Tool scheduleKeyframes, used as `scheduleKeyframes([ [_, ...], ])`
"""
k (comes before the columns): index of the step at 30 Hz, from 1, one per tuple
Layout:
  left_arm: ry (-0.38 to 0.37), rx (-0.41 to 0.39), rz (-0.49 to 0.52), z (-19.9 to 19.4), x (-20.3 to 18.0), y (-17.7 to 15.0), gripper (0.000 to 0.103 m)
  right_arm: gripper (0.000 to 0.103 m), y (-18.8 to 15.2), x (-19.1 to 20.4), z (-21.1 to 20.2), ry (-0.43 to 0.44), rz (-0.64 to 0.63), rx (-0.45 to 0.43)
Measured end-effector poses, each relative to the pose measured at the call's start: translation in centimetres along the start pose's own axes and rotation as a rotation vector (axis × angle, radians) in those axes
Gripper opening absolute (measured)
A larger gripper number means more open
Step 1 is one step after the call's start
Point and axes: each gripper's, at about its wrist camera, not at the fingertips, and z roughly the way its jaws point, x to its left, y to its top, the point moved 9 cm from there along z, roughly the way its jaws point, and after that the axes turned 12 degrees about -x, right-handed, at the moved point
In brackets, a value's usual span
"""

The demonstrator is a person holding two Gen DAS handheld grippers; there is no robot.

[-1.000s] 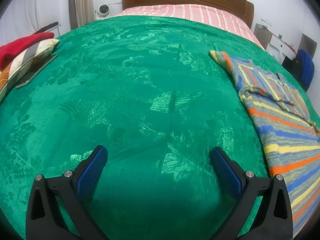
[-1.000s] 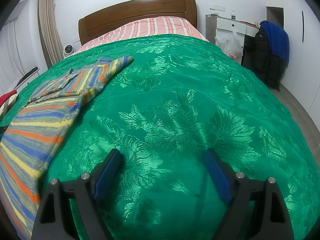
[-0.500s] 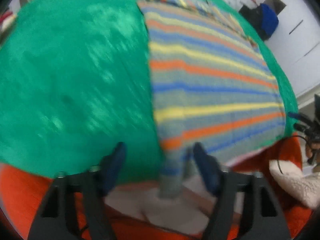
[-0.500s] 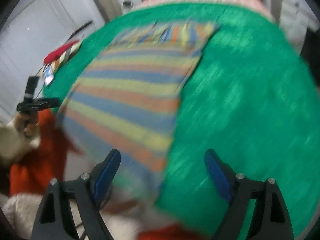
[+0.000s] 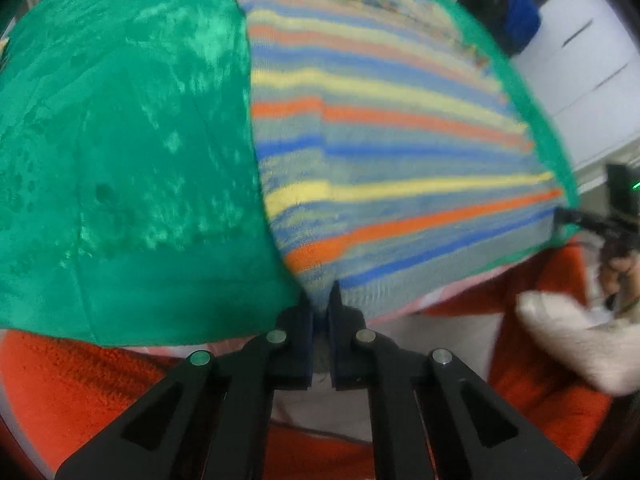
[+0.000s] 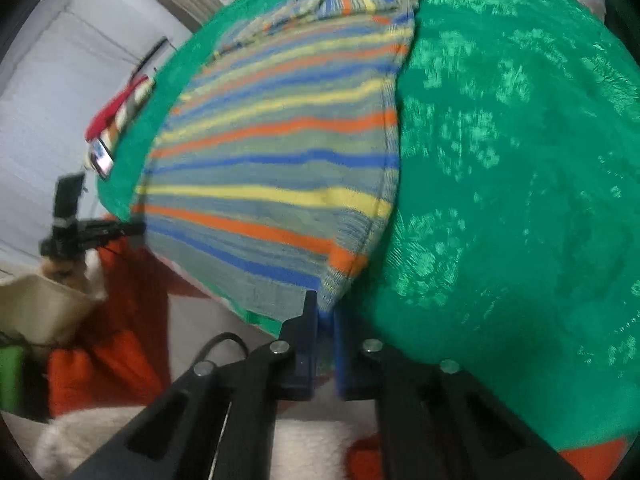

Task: Fold small clothes

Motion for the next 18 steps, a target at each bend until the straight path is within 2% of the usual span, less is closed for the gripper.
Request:
scheduleKeyframes([
  [3, -0.075, -0.097, -0.084, -2.4, 0.5, 4.2, 0.003, 0.007, 3.0, 1.1, -1.5, 0.085, 0.063, -0.092],
  [6, -0.122, -0.211, -0.164, -2.9, 1.9, 11.2, 0.003, 0.007, 7.5, 1.2, -1.9, 0.142, 0.093, -0.177],
  [8, -0.112, -0.266, -0.173, -2.2, 2.8, 15.7, 0.003, 0.007, 11.9, 0.6, -1.4, 0.154, 0.093, -0.233],
  [11, -0.077, -0.332, -0.205, 0.2, 4.9, 24.2, 0.003, 0.007, 19.2, -1.0, 0.4, 0.118, 0.039, -0.302],
  [15, -0.005, -0.417, -0.251, 4.5, 7.3, 34.0, 0.005, 0.007, 29.4, -5.9, 4.7, 0.058, 0.086, -0.361],
  [17, 0.074, -0.424, -0.23, 7.1, 8.4, 37.3, 0.018, 0.007, 32.9, -8.0, 7.2, 0.072, 0.144, -0.367],
  [18, 0.161, -0.391, -0.239, 8.8, 9.8, 38.2, 0.038, 0.012, 34.1, -9.5, 8.2, 0.037, 0.169, -0.377],
])
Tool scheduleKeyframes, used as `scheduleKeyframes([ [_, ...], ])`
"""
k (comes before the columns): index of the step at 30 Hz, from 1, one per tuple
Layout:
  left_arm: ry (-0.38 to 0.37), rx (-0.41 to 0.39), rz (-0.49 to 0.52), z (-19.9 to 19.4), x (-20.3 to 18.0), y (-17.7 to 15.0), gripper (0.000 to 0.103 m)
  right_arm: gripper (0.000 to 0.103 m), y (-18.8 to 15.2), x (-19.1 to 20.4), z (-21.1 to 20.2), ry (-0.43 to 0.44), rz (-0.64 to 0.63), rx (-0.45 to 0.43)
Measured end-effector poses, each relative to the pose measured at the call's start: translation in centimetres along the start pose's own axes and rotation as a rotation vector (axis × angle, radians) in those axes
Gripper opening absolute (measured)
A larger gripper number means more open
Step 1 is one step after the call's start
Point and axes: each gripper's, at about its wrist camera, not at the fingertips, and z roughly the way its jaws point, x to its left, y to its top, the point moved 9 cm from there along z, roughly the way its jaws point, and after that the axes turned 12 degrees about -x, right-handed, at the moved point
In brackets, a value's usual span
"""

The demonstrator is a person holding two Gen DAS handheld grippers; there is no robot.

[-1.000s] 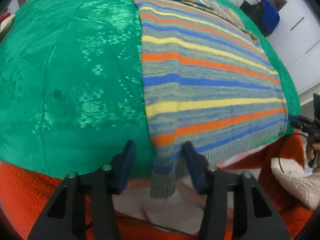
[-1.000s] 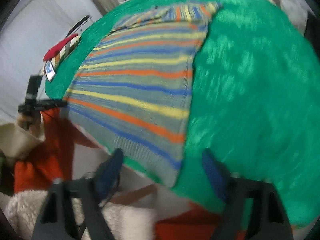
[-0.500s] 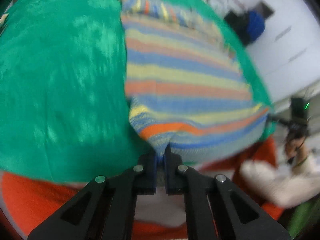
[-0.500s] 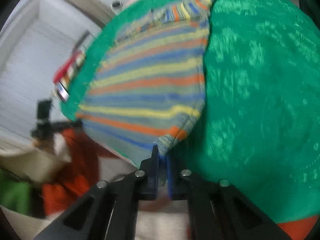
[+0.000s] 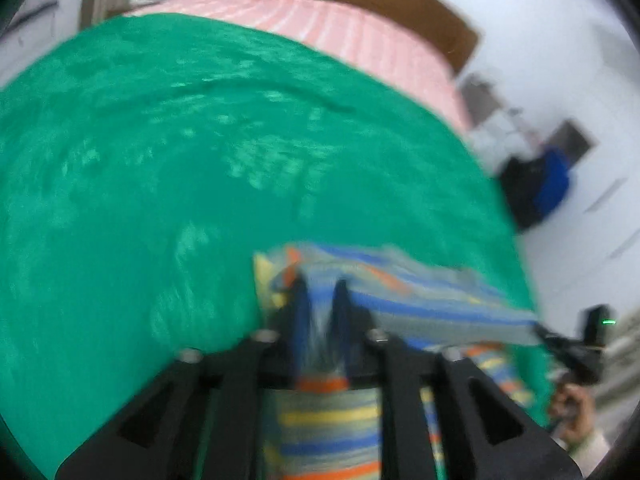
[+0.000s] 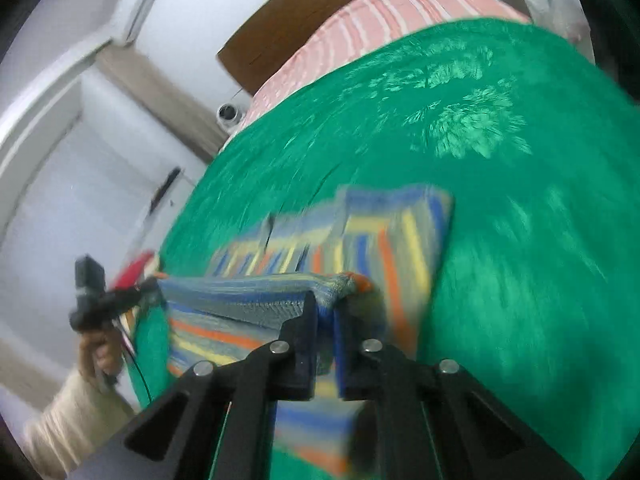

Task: Fold small clothes

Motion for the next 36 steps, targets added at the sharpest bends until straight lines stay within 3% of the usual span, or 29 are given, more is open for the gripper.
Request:
scheduleKeyframes([
  [1, 0.053, 0.019, -0.017, 1.2, 1.0, -0.2, 0.049, 0.028, 1.3, -2.2, 1.0, -0.093, 0.023, -0.015],
  [3, 0.043, 0.021, -0.051, 1.5, 2.0, -0.4, 0.05, 0.045, 1.7, -3.5, 1.5, -0.119, 0.09, -0.028],
  [6, -0.021, 0.048, -0.05, -0.1, 3.3, -2.9, 0.054, 0.045, 1.3, -2.8, -0.7, -0.061, 0.071, -0.056],
  [10, -0.09, 0.124, 0.023, -3.8, 3.2, -9.4, 0.063, 0.045, -4.5, 0.3, -4.6, -0.024, -0.125, 0.122],
  [13, -0.127, 0.155, 0.026, -4.7, 1.7, -13.3, 0.062, 0.045, -8.4, 1.8, -6.0, -0.003, -0.194, 0.175],
  [14, -0.129, 0.147, 0.032, -4.6, 1.0, -13.6, 0.059, 0.045, -9.0, 2.2, -5.8, -0.007, -0.22, 0.184],
  [15, -0.127, 0.131, 0.052, -4.4, 0.3, -13.8, 0.041, 0.045, -9.5, 2.5, -5.3, -0.02, -0.253, 0.191],
  [16, -0.108, 0.12, 0.094, -4.1, -0.4, -13.9, 0.015, 0.039, -9.7, 2.3, -5.2, -0.03, -0.264, 0.185],
  [17, -0.092, 0.122, 0.119, -3.8, -0.9, -13.9, 0.005, 0.033, -9.5, 2.3, -4.8, -0.034, -0.279, 0.161],
  [18, -0.076, 0.135, 0.142, -3.6, -0.9, -14.1, 0.005, 0.012, -9.3, 1.9, -4.6, -0.062, -0.303, 0.149],
  [19, -0.083, 0.143, 0.147, -3.7, -0.9, -14.0, 0.004, 0.004, -8.8, 1.3, -4.4, -0.094, -0.304, 0.15],
  [23, -0.135, 0.155, 0.202, -6.1, -0.3, -13.3, 0.003, 0.003, -8.9, 1.3, -7.9, -0.063, -0.231, 0.159],
  [27, -0.105, 0.239, 0.288, -4.9, 0.0, -15.5, 0.003, 0.003, -11.5, 0.3, -8.7, -0.081, -0.214, 0.218],
  [29, -0.094, 0.23, 0.273, -4.5, 0.0, -15.7, 0.006, 0.003, -13.5, -1.3, -7.3, -0.121, -0.208, 0.269],
  [31, -0.077, 0.227, 0.234, -5.1, 0.5, -15.2, 0.024, 0.004, -14.0, -1.7, -6.9, -0.116, -0.187, 0.265],
  [32, -0.069, 0.222, 0.221, -5.7, 0.9, -14.9, 0.028, 0.004, -13.9, -1.6, -7.1, -0.114, -0.184, 0.261],
  [33, -0.058, 0.201, 0.214, -6.5, 1.2, -14.5, 0.037, 0.007, -13.7, -1.5, -7.3, -0.114, -0.184, 0.263],
  [36, -0.039, 0.082, 0.212, -9.4, 1.1, -12.4, 0.058, 0.028, -11.6, -1.0, -9.0, -0.194, -0.268, 0.226],
])
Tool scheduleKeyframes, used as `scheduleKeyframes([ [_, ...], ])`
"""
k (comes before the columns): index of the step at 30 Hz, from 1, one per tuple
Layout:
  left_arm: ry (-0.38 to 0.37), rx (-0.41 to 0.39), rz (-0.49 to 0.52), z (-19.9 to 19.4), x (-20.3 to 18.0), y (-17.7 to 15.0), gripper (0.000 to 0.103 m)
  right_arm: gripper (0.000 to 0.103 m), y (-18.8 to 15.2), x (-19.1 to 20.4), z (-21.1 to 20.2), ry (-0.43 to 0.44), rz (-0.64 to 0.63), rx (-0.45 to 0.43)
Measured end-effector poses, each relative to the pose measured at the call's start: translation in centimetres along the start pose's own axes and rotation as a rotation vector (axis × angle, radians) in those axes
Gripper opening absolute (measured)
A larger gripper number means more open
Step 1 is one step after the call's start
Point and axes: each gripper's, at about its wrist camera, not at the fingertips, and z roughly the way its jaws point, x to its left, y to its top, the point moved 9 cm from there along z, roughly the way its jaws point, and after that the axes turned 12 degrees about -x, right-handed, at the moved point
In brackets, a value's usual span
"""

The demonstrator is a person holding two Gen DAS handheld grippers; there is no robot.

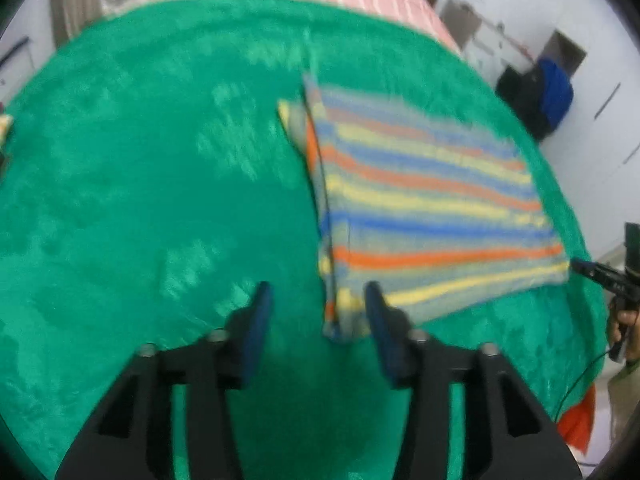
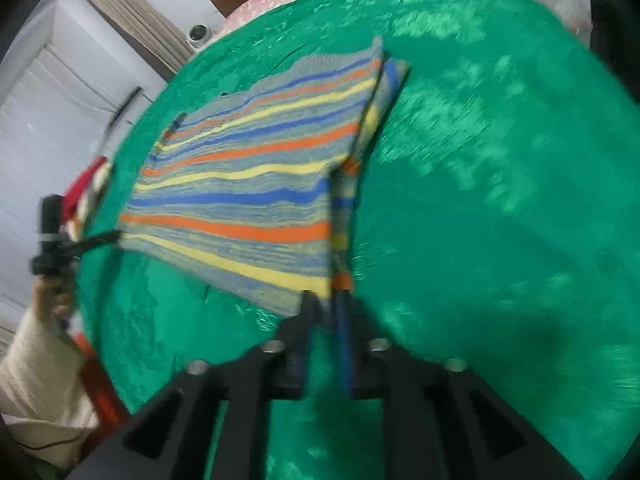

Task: Fold small clothes
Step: 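Open both grippers and lift them away from the folded sweater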

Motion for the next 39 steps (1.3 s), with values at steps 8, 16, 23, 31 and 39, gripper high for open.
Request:
scheduleKeyframes([
  [8, 0.093, -0.147, 0.154, 2.5, -4.4, 0.9, 0.086, 0.044, 4.8, 5.8, 0.2, 0.057, -0.109, -0.16],
  [16, 0.228, -0.081, 0.161, 0.7, -0.9, -4.6, 0.091, 0.048, -1.9, -0.1, 2.3, -0.112, -0.049, -0.111],
  [23, 0.342, -0.119, 0.156, -0.9, 0.3, -3.3, 0.091, 0.064, -1.4, -4.4, -2.4, -0.263, 0.004, -0.275],
  [31, 0.373, -0.141, 0.168, -1.3, 0.9, -2.6, 0.091, 0.064, -2.2, -8.4, -2.5, -0.378, 0.05, -0.299],
  [39, 0.401, -0.174, 0.097, -0.1, 5.3, -0.5, 0.099, 0.091, -2.8, -8.0, 0.0, -0.36, -0.007, -0.263],
])
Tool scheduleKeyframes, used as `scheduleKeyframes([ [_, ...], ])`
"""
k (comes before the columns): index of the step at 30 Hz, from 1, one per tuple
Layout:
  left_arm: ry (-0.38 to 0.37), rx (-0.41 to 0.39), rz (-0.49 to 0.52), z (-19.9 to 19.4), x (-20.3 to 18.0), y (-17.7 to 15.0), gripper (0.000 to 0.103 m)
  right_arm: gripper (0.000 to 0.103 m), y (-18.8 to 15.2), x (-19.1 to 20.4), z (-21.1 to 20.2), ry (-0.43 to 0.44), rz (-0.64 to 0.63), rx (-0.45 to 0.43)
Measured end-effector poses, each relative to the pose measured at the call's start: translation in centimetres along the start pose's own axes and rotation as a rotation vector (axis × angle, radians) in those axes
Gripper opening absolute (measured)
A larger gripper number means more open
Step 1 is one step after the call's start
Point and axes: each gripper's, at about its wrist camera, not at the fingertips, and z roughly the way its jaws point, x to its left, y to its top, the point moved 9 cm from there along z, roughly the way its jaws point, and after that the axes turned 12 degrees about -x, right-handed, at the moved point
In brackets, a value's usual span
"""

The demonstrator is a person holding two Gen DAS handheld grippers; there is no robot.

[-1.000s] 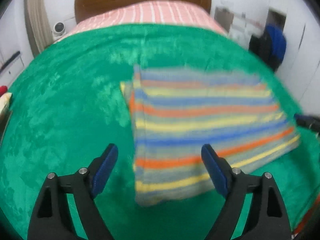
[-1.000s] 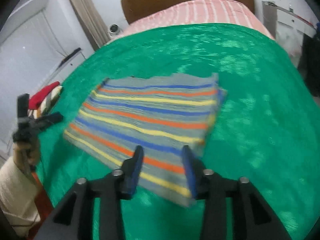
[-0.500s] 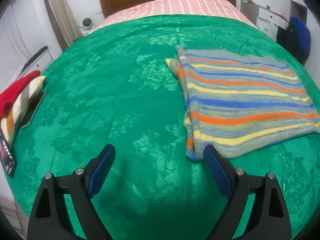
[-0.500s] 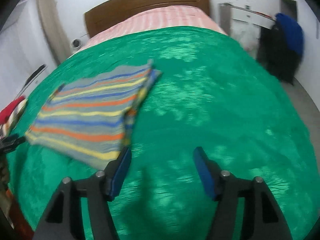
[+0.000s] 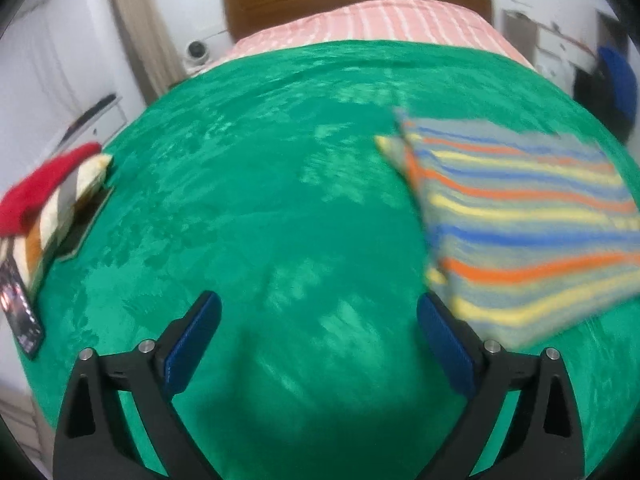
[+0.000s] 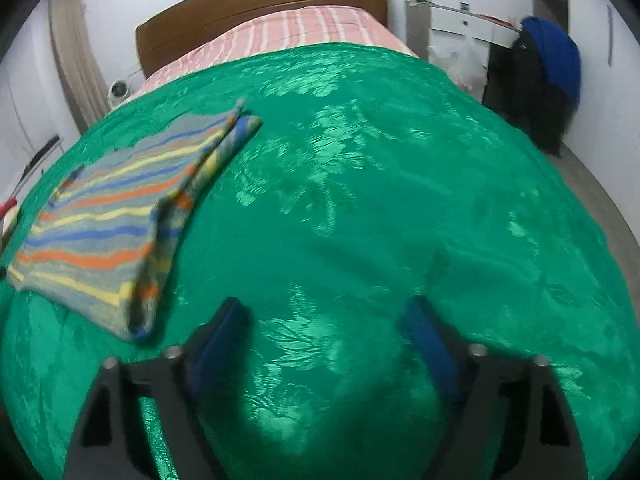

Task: Fold small clothes
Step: 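Open both grippers and lift them away from the folded sweater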

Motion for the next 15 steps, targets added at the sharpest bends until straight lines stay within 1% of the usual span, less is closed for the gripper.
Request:
scheduleKeyframes([
  [2, -0.002, 0.016, -0.06, 1.9, 1.6, 0.3, 0.1, 0.094, -0.1, 0.3, 0.4, 0.003, -0.014, 0.006],
  [3, 0.002, 0.037, -0.09, 3.1, 2.4, 0.1, 0.103, 0.095, -0.1, 0.3, 0.4, 0.007, -0.012, 0.007],
  [5, 0.022, 0.137, -0.138, 6.0, 3.8, -1.7, 0.103, 0.096, -0.2, 0.4, 0.4, 0.01, -0.01, 0.008],
  [6, 0.005, 0.144, -0.163, 6.7, 4.1, -2.3, 0.103, 0.096, -0.2, 0.4, 0.4, 0.007, -0.011, 0.008],
  [7, -0.001, 0.09, -0.18, 6.4, 4.3, -2.2, 0.103, 0.097, -0.2, 0.4, 0.4, 0.002, -0.017, 0.011],
  [8, 0.004, 0.065, -0.179, 6.0, 4.4, -2.2, 0.103, 0.097, -0.2, 0.4, 0.4, -0.002, -0.022, 0.013],
  [11, 0.025, 0.063, -0.15, 6.0, 4.1, -2.5, 0.103, 0.1, -0.2, 0.8, 0.5, -0.017, -0.049, 0.023],
  [12, 0.026, 0.062, -0.15, 6.0, 4.1, -2.5, 0.103, 0.102, -0.3, 0.9, 0.5, -0.027, -0.058, 0.03],
  [15, 0.015, 0.061, -0.164, 5.9, 4.2, -2.5, 0.103, 0.103, -0.3, 1.1, 0.6, -0.041, -0.075, 0.041],
])
